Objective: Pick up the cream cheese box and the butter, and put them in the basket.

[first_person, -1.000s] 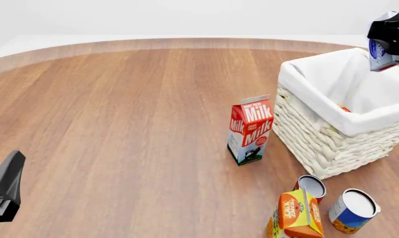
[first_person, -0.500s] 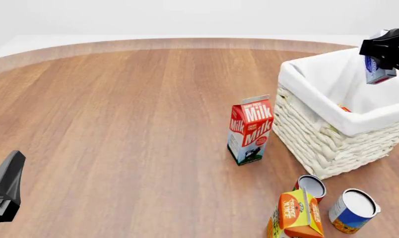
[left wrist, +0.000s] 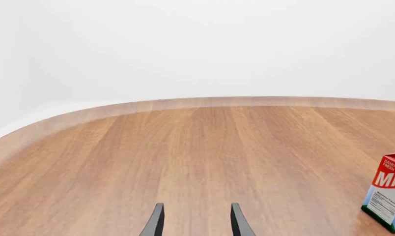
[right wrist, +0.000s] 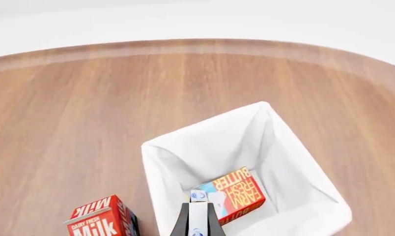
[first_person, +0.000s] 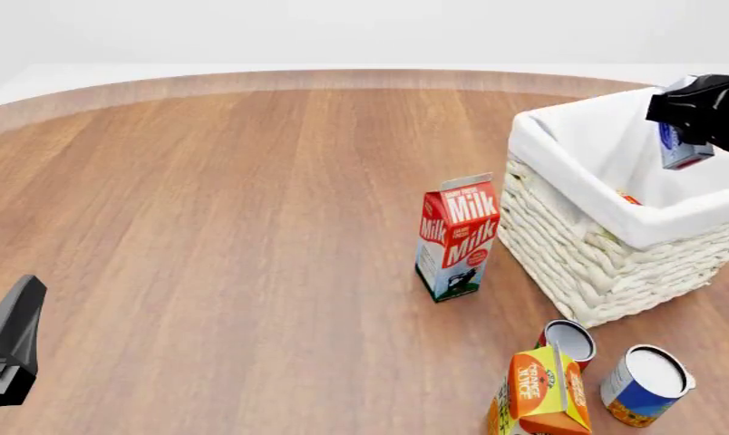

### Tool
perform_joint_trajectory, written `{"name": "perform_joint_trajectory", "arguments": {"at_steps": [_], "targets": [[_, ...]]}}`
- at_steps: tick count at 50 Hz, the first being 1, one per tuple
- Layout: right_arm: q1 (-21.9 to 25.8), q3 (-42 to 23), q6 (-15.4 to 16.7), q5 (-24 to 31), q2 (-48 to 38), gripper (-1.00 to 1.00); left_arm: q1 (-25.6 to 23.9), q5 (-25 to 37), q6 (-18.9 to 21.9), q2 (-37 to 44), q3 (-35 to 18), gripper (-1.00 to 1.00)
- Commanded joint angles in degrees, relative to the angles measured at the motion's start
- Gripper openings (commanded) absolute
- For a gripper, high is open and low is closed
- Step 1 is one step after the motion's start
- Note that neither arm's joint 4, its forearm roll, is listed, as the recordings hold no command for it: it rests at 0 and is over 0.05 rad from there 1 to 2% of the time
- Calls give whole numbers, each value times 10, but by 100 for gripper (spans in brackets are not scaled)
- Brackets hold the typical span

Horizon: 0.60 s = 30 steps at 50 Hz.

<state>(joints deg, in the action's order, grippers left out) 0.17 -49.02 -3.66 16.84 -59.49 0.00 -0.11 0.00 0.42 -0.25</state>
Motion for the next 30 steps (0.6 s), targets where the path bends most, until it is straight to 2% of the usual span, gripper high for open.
{"name": "perform_joint_trajectory", "arguments": {"at_steps": [1,17,30], "targets": [[-5,11,1,-15,-3,-100,0,0,0,0,0,100],[-6,0,3,-14,-13,-100,0,0,0,0,0,100],[-3,8,3,-41,-41,-100,0,0,0,0,0,100]]}}
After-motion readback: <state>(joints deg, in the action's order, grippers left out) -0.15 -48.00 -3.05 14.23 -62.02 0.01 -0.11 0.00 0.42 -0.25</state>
